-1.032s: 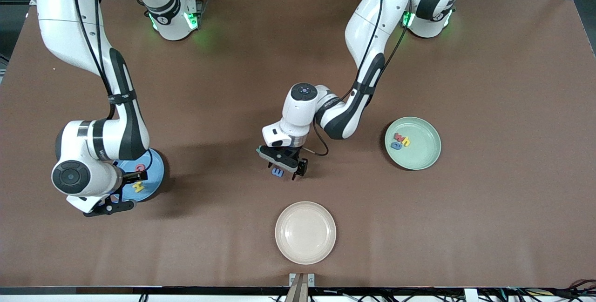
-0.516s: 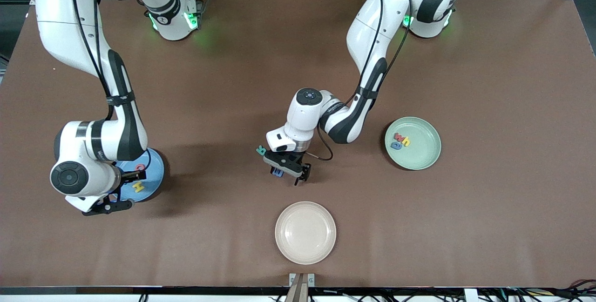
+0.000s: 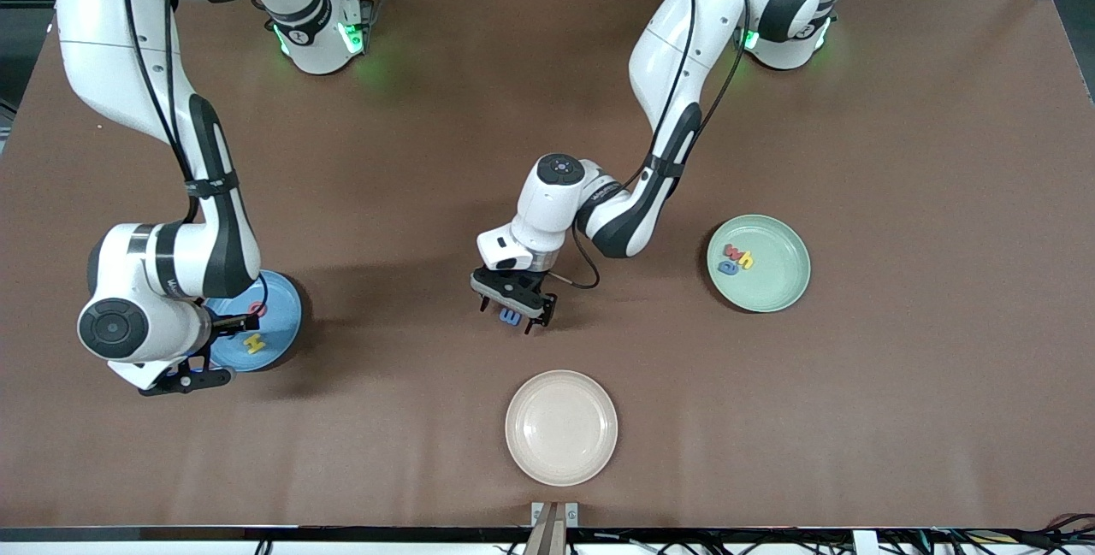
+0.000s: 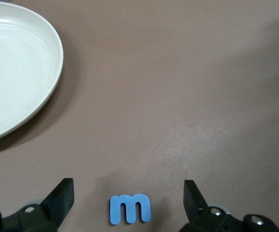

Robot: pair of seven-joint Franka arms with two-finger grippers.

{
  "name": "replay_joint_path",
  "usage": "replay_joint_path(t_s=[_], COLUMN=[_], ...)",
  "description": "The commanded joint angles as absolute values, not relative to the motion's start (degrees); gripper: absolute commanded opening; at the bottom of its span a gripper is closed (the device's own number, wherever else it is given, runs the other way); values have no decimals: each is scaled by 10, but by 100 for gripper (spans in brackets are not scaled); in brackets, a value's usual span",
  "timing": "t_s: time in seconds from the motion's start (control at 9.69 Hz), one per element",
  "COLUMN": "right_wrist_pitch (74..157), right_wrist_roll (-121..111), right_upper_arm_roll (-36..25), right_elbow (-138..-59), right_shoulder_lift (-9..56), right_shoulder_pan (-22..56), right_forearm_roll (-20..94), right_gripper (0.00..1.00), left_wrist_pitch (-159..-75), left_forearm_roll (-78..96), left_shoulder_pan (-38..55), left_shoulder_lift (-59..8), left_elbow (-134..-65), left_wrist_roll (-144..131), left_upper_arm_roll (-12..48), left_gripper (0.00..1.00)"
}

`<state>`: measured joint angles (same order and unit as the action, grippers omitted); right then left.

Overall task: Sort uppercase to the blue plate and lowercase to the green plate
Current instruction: 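Lower the left gripper and grasp the blue lowercase m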

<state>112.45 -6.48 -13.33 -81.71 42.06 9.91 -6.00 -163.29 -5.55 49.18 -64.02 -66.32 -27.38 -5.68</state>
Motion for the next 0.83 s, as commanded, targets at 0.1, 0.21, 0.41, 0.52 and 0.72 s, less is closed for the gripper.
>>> replay_joint_path(t_s=[0.1,0.21,0.41,0.52,0.72], right_wrist_pitch=[1133,1133,1133,1133,1134], right_wrist_roll=[-62,-62,-62,-62,-62], right_upper_arm_roll=[-125,-125,-126,-125,-125], right_elbow=[-824,-824,-823,-823,-823], right_shoulder_lift=[419,419,419,419,419], right_shoulder_pan=[91,90,91,90,90], right_forearm_roll=[-63,-63,-63,-63,-63], right_gripper=[100,100,100,100,100], left_wrist_pitch=[-1650,-1661,-1680,-1680,-1681], left_forearm_roll=[-42,-42,-42,-42,-42], left_shoulder_pan=[500,500,500,503,503], left_shoulder_lift=[-672,-673,-680,-681,-688], left_elbow=[-626,-625,-626,-626,-626], left_wrist_roll=[-273,-272,-272,-272,-272], left_upper_arm_roll=[-70,-71,-80,-81,-80], left_gripper=[100,100,100,100,100])
